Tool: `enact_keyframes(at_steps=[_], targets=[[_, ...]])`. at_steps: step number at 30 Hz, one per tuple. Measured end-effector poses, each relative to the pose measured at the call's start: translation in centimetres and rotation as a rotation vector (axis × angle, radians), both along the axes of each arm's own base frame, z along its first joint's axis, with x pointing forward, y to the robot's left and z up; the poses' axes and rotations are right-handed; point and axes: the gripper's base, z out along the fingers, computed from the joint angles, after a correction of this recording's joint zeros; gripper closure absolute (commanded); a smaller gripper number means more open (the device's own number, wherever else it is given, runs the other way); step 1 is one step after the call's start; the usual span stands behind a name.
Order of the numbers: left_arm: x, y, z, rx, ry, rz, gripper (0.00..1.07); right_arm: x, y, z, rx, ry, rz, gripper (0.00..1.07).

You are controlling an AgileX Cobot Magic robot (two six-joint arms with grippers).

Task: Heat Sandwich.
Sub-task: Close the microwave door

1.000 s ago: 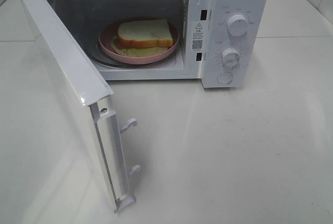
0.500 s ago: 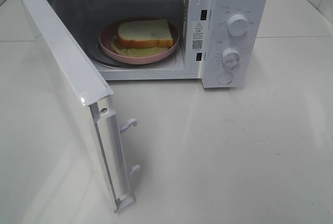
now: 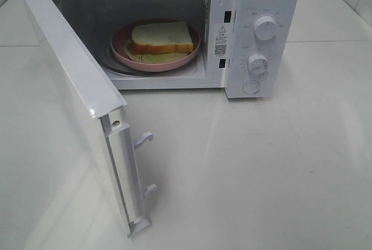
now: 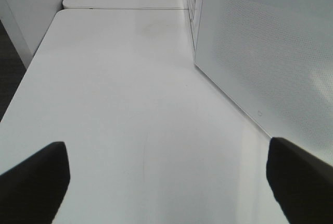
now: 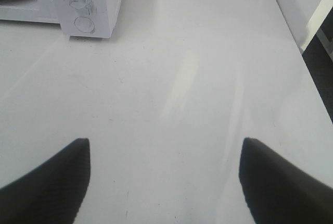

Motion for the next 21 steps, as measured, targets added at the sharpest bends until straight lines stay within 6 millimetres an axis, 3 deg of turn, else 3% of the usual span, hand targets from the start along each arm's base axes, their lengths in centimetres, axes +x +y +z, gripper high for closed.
enact_keyframes(at_steps=[2, 6, 7, 8, 11, 12, 13, 15, 16, 17, 18, 21], targets=[[0.4, 0.0, 0.1, -0.002, 0.008, 0.000, 0.17, 0.0, 0.0, 0.0, 0.000, 0.000, 0.000, 0.31], [2.5, 0.0, 0.4, -0.006, 0.024, 0.002, 0.39, 0.0, 0.0, 0.0, 0.000, 0.000, 0.000, 0.31], [2.5, 0.0, 0.4, -0.006, 0.024, 0.002, 0.39, 0.0, 0.0, 0.0, 0.000, 0.000, 0.000, 0.31], [3.3, 0.0, 0.3, -0.009, 0.026, 0.003, 0.50, 0.0, 0.0, 0.0, 0.000, 0.000, 0.000, 0.31], [4.5, -0.1, 0.1, -0.014, 0.028, 0.005, 0.64, 0.0, 0.0, 0.0, 0.000, 0.000, 0.000, 0.31], [4.5, -0.1, 0.1, -0.014, 0.028, 0.005, 0.64, 0.0, 0.0, 0.0, 0.000, 0.000, 0.000, 0.31], [5.4, -0.1, -0.2, -0.017, 0.030, 0.007, 0.75, 0.0, 0.0, 0.0, 0.000, 0.000, 0.000, 0.31], [6.2, 0.0, -0.6, -0.018, 0.040, 0.010, 0.87, 0.0, 0.0, 0.0, 0.000, 0.000, 0.000, 0.31], [6.2, 0.0, -0.6, -0.018, 0.040, 0.010, 0.87, 0.0, 0.0, 0.0, 0.000, 0.000, 0.000, 0.31], [7.0, 0.0, -1.0, -0.018, 0.047, 0.012, 1.00, 0.0, 0.0, 0.0, 0.000, 0.000, 0.000, 0.31], [7.4, 0.0, -1.2, -0.018, 0.050, 0.013, 1.06, 0.0, 0.0, 0.0, 0.000, 0.000, 0.000, 0.31], [8.1, 0.0, -1.6, -0.018, 0.060, 0.016, 1.06, 0.0, 0.0, 0.0, 0.000, 0.000, 0.000, 0.31]])
